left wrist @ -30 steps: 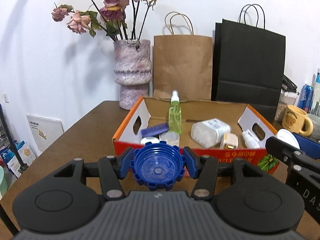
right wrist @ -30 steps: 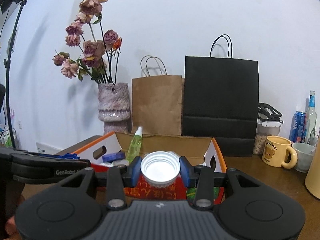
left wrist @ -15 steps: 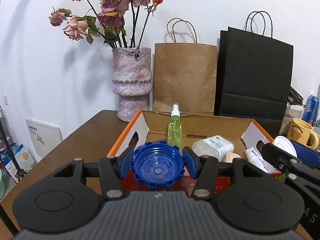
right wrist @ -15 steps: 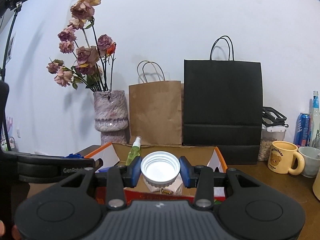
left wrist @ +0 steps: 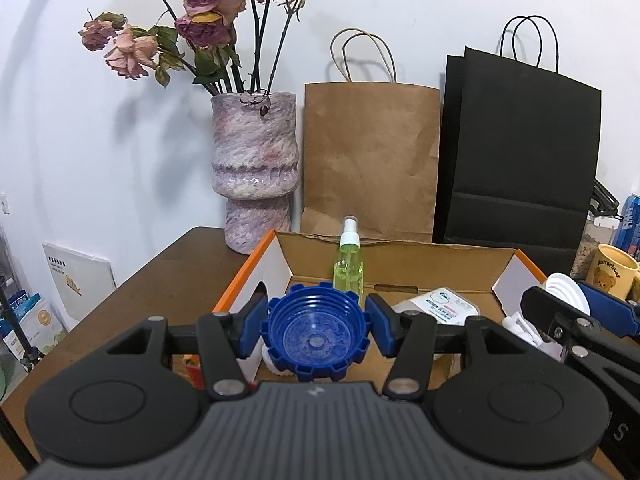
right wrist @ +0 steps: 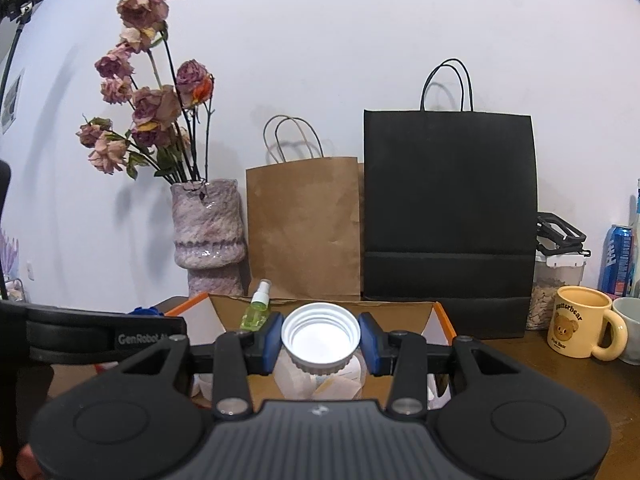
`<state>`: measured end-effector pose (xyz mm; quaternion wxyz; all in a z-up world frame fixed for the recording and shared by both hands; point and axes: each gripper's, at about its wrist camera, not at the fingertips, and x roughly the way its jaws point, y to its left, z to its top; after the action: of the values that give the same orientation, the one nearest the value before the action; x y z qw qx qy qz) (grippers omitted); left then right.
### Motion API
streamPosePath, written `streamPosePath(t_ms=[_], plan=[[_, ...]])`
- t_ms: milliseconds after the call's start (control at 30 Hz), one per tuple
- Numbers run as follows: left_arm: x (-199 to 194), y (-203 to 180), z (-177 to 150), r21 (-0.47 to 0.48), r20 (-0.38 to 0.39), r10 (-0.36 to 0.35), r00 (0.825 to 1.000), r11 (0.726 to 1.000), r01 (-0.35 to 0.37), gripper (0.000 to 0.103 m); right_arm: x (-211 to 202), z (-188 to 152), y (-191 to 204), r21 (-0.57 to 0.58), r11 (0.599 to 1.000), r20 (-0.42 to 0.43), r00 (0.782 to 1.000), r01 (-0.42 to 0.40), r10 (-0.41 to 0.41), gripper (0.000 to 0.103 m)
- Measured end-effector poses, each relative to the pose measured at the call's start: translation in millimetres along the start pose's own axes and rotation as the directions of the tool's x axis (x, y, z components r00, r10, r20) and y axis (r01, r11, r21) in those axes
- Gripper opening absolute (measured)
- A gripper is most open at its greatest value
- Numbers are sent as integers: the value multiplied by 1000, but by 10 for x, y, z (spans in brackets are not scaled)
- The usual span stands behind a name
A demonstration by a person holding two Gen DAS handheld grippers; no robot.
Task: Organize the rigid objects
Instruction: 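Carry the white cap and blue cap over the box with both tools, then open both tools to drop the white cap and blue cap into the box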
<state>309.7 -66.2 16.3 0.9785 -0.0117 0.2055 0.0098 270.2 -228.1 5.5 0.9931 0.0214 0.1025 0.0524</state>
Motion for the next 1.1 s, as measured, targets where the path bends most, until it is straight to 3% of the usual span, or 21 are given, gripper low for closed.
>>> streamPosePath(t_ms=[1100], plan=[[773, -13, 174, 56, -29, 15, 999, 998, -13, 56, 762, 7, -227, -4, 1000, -53, 998, -16, 16, 39]])
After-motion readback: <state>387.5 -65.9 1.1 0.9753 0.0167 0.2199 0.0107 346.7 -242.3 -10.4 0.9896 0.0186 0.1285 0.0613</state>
